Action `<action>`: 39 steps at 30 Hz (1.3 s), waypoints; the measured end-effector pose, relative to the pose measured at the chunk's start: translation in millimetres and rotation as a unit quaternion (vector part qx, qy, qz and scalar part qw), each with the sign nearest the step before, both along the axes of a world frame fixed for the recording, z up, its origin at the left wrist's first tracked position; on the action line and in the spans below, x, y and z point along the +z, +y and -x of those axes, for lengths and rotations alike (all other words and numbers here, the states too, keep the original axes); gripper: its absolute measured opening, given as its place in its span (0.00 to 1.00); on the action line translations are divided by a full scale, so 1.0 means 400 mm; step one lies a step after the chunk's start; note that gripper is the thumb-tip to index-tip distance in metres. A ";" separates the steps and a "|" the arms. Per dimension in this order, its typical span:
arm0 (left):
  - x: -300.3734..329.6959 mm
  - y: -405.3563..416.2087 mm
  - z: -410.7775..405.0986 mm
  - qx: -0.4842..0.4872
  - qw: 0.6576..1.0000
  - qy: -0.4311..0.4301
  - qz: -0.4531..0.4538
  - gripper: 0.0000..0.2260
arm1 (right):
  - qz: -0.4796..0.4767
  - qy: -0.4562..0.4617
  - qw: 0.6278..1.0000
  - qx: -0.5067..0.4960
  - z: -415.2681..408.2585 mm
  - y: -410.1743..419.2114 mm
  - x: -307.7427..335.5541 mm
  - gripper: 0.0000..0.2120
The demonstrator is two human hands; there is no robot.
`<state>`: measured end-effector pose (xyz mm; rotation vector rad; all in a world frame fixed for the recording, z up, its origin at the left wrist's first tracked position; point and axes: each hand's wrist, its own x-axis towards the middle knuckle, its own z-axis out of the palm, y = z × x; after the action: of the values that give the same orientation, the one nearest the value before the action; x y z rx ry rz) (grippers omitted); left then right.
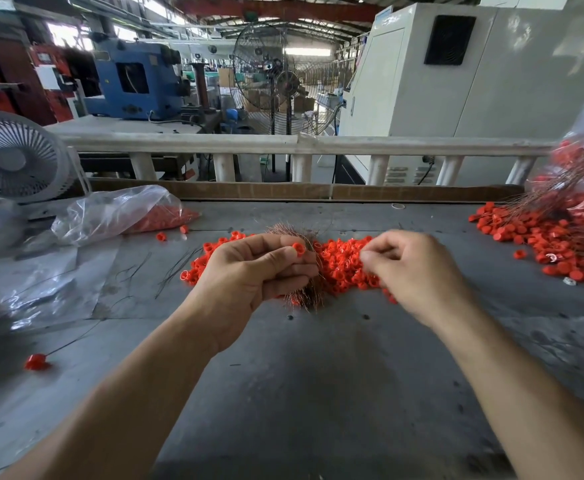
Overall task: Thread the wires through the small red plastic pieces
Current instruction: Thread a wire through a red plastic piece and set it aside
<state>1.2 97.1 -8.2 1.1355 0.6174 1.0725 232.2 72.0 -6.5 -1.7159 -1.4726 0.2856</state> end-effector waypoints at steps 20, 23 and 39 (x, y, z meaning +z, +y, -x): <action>-0.009 0.000 -0.008 0.004 1.000 0.012 0.006 0.13 | 0.177 -0.110 0.975 -0.075 -0.078 0.002 -0.016 0.14; -0.008 -0.001 -0.009 0.003 1.000 0.010 0.007 0.12 | 0.175 -0.126 0.974 -0.070 -0.073 0.010 -0.024 0.10; 0.003 -0.007 -0.011 -0.017 1.000 0.003 -0.015 0.07 | 0.131 -0.097 0.987 -0.013 -0.052 0.012 -0.027 0.09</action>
<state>5.8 94.4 -7.0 1.1717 0.5859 1.0532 253.1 76.8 -17.5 -2.0181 -1.6080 0.3179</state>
